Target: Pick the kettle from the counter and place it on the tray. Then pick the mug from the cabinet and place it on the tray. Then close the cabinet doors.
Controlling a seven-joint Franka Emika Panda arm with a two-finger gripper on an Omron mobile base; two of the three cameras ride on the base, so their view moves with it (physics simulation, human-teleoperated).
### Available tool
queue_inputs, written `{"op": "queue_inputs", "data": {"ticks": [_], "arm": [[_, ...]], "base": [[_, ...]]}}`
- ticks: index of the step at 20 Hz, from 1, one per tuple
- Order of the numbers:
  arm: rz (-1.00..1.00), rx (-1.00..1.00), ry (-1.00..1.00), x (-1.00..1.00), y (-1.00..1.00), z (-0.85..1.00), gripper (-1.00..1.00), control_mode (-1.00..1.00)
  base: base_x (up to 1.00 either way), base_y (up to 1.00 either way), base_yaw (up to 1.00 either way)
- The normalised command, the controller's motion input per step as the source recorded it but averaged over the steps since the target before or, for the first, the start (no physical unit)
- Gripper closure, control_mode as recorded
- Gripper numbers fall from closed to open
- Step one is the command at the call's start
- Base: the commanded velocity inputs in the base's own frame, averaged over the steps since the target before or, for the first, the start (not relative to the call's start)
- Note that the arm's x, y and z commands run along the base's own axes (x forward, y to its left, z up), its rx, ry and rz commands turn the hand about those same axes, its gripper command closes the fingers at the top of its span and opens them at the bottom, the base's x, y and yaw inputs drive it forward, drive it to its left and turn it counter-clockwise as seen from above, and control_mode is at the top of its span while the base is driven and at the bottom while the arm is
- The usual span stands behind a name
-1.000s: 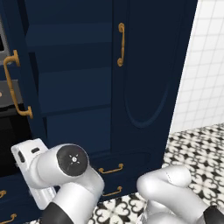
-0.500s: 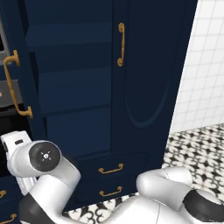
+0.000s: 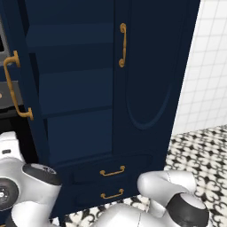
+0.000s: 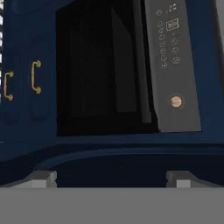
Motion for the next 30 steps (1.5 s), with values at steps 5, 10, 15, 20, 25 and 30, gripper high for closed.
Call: {"op": "queue_inputs", "data": {"ticks": [5,10,15,20,25,30], "arm": [[-0.34,-0.05,-0.06,0.10,0.02,0.07,-1.00,-1.00],[-0.29,-0.07,0.00,0.31,0.00,0.00,-1.00,-1.00],[-0.22,-0.13,0.00,0.39,-0.06,-0.07,-1.00,-1.00],[-0.20,-0.13,0.00,0.41,-0.16,-0.26,-1.00,-1.00],[-0.17,-0.11,-0.01,0.42,-0.18,-0.22,-1.00,-1.00],[-0.13,-0.10,-0.05,0.35,-0.16,-0.15,-1.00,-1.00]], "base": [[0.00,0.00,0.00],[0.00,0.00,0.00],[0.00,0.00,0.00],[0.00,0.00,0.00],[0.00,0.00,0.00],[0.00,0.00,0.00]]}}
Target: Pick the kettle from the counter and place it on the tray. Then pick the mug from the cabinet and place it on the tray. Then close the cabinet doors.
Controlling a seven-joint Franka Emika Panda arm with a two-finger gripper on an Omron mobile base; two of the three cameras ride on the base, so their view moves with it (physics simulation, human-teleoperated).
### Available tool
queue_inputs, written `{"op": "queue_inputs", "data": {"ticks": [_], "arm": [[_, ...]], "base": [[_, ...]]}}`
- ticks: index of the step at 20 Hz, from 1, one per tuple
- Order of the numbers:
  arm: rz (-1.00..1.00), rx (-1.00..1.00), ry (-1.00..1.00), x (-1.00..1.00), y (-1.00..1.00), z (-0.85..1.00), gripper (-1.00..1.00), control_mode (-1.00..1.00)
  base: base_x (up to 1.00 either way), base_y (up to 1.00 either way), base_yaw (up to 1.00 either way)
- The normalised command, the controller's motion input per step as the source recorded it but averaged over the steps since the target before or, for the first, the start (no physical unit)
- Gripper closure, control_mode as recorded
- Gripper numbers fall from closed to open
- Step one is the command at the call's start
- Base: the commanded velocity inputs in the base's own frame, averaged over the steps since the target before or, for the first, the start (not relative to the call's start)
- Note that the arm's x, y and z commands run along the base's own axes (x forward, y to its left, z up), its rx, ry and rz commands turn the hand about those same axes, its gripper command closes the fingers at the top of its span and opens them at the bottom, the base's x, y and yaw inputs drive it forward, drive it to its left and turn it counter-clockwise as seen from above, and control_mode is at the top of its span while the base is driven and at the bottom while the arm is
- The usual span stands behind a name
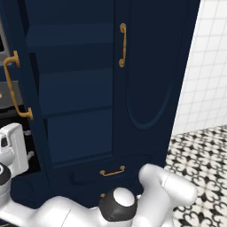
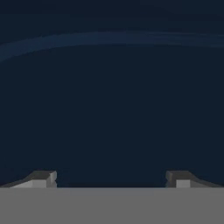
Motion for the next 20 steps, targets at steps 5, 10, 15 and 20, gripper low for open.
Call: {"op": "queue_inputs", "data": {"ticks": [5,10,15,20], "arm": [[-0.11,-0.10,-0.03,0.37,-0.17,-0.07,-1.00,-1.00],[-0.03,-0.07,-0.02,0.36,-0.03,-0.04,-1.00,-1.00],[0.00,-0.06,-0.01,0.20,-0.13,-0.03,-1.00,-1.00],[0.00,-0.03,0.00,0.23,-0.03,-0.06,-1.00,-1.00]], "base": [[0.00,0.00,0.00],[0.00,0.00,0.00],[0.00,0.00,0.00],[0.00,0.00,0.00]]}}
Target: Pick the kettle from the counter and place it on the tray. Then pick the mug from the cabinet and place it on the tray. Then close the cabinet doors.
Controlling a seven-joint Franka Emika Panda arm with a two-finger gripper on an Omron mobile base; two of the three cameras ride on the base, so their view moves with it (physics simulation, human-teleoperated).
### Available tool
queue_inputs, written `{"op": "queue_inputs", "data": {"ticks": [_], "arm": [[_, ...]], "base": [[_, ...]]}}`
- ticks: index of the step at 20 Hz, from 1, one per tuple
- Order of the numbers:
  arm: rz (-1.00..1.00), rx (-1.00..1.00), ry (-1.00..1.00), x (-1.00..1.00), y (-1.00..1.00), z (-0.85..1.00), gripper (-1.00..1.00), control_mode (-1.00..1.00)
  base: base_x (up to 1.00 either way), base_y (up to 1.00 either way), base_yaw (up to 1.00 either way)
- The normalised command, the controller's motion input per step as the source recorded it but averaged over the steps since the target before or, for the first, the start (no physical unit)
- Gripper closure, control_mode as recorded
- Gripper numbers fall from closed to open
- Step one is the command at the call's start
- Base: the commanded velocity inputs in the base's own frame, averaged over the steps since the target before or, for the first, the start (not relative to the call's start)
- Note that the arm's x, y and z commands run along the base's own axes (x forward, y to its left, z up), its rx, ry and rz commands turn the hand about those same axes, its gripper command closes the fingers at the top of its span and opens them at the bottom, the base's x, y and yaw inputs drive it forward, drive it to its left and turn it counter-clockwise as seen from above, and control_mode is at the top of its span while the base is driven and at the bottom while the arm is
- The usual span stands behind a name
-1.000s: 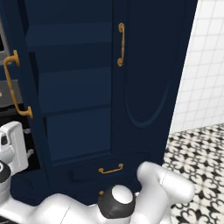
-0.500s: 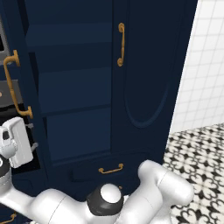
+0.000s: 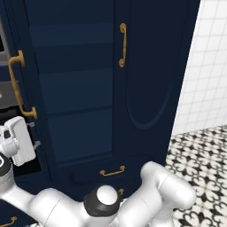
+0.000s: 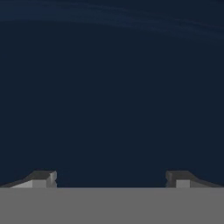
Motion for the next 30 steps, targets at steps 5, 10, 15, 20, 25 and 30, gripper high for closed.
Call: {"op": "queue_inputs", "data": {"ticks": [5,10,15,20,25,30], "arm": [[0.00,0.00,0.00,0.20,0.10,-0.06,-1.00,-1.00],[0.00,-0.03,0.01,0.37,-0.16,-0.05,-1.00,-1.00],[-0.02,-0.05,0.05,0.32,-0.45,-0.05,-1.00,-1.00],[-0.05,-0.03,0.06,0.18,-0.64,-0.14,-1.00,-1.00],[-0.09,-0.01,0.03,0.09,-0.77,-0.15,-1.00,-1.00],[-0.05,-0.01,0.00,0.27,-0.76,-0.03,-1.00,-1.00]], "base": [[0.00,0.00,0.00],[0.00,0.00,0.00],[0.00,0.00,0.00],[0.00,0.00,0.00],[0.00,0.00,0.00],[0.00,0.00,0.00]]}}
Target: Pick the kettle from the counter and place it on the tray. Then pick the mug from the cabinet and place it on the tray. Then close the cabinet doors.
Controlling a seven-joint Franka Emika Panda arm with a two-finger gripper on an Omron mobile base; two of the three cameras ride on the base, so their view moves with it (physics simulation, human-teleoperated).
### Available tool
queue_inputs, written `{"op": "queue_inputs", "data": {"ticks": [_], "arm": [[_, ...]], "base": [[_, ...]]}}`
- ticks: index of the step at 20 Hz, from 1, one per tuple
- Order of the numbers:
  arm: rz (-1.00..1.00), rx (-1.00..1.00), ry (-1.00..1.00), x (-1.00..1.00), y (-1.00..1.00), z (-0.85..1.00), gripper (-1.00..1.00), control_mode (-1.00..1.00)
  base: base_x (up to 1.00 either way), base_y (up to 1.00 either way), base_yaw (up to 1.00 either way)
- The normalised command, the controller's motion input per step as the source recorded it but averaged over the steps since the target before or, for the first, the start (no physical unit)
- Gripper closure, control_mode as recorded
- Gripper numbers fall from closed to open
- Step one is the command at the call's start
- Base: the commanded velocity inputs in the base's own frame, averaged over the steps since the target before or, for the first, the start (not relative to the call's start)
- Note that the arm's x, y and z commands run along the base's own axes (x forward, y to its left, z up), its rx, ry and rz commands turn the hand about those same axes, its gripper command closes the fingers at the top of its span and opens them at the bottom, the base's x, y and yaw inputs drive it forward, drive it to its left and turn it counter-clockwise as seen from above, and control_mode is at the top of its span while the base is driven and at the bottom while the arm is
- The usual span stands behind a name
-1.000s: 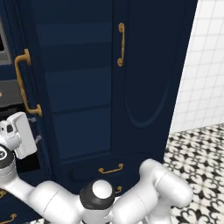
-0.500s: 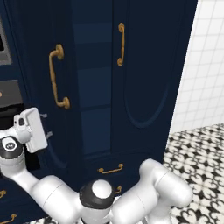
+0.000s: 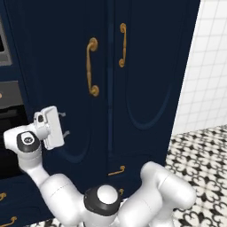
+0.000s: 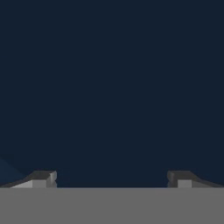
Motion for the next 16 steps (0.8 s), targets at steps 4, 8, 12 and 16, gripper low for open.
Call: {"op": "queue_inputs", "data": {"ticks": [4,8,12,16], "arm": [[0.00,0.00,0.00,0.45,-0.74,-0.01,-1.00,-1.00],[0.00,0.00,0.00,0.62,-0.67,0.00,-1.00,-1.00],[0.00,0.00,0.00,0.74,-0.61,0.00,-1.00,-1.00],[0.01,0.00,0.02,0.80,-0.56,0.00,-1.00,-1.00]], "base": [[0.00,0.00,0.00],[0.00,0.00,0.00],[0.00,0.00,0.00],[0.00,0.00,0.00]]}}
